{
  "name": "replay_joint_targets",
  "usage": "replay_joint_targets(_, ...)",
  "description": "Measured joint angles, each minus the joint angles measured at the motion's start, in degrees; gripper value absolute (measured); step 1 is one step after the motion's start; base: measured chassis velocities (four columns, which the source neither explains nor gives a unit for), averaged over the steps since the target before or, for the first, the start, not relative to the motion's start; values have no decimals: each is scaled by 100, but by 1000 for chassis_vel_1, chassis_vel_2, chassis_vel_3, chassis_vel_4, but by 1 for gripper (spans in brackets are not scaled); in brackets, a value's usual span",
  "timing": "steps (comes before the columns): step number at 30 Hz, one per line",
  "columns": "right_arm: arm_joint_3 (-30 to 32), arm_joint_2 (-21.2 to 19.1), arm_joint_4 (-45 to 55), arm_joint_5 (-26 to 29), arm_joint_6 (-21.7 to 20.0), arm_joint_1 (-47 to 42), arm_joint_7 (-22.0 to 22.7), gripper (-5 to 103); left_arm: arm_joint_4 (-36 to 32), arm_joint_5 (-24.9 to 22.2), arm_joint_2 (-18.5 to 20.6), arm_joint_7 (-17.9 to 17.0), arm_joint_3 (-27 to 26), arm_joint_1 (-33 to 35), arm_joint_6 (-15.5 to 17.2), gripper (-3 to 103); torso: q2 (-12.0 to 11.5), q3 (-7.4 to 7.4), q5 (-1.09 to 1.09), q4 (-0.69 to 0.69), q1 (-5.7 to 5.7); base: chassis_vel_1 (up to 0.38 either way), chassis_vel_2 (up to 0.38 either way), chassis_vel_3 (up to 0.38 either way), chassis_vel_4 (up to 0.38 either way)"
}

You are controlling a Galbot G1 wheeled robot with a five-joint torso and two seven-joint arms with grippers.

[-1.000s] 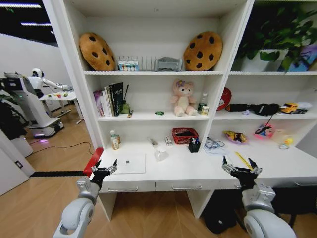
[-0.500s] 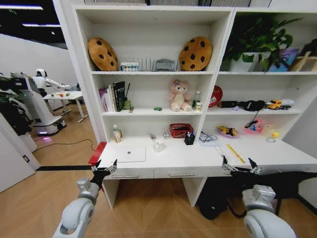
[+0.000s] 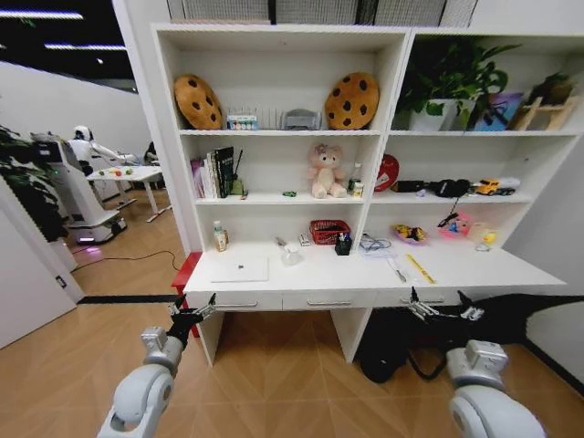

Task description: Organize the objects on the table.

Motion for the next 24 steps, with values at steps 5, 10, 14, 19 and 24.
replay_joint_targets(5,0,0,1,0,0,-1,1,100,0,0,0,1,0,0,0,100,1,-1,4,-4,-1,130,-169,-169,137)
replay_joint_targets(10,0,-1,1,0,1,0,0,100,-1,0,0,0,0,1,0,100,2,-2,2,2,-5,121,-156,-151,184)
replay_joint_targets(14,0,0,1,0,0,-1,0,100,-1,0,0,0,0,1,0,100,3,-2,0,-1,-7,89,-93,-131,104)
replay_joint_targets(19,0,0,1,0,0,0,0,100,-1,0,0,0,0,0,0,100,1,0,1,-2,-1,7,-12,-10,0)
replay_joint_targets(24,0,0,0,0,0,1,0,100,-1,0,0,-1,0,-1,0,100,-1,1,1,-1,4,-9,9,11,-7)
